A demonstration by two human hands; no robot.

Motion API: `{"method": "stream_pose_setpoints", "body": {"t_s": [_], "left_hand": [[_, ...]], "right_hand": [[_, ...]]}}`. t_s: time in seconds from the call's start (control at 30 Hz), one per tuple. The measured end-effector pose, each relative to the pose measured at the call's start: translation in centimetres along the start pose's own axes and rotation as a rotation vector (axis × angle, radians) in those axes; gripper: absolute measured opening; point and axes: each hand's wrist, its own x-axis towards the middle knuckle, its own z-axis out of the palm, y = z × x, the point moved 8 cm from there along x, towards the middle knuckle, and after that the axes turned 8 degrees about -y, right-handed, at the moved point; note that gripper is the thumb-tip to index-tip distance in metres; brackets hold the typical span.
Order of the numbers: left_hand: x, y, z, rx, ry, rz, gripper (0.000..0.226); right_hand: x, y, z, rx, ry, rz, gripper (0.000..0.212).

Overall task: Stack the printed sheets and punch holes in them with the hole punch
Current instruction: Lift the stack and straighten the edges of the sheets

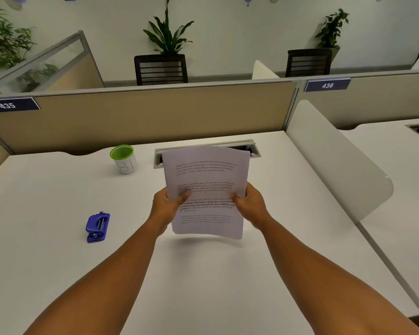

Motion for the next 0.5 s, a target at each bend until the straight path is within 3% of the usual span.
{"method": "stream_pose_setpoints", "body": {"t_s": [0.2, 0.37, 0.5], "left_hand": [[0.5, 0.7, -2.4, -0.06, 0.049, 0.009, 0.043], [0.2, -0.4, -3.4, -0.119, 0.076, -0.049, 0.033], [0.0, -1.2, -2.7, -0.245, 0.067, -0.078, 0.042]], "right_hand": [[0.7, -0.2, -1.8, 0.193, 0.032, 0.035, 0.036], [1.2, 0.9, -2.7, 0.383, 0.099, 0.091, 0.036], [1.5, 2.0, -2.5, 0.584, 0.128, 0.137, 0.043]]}}
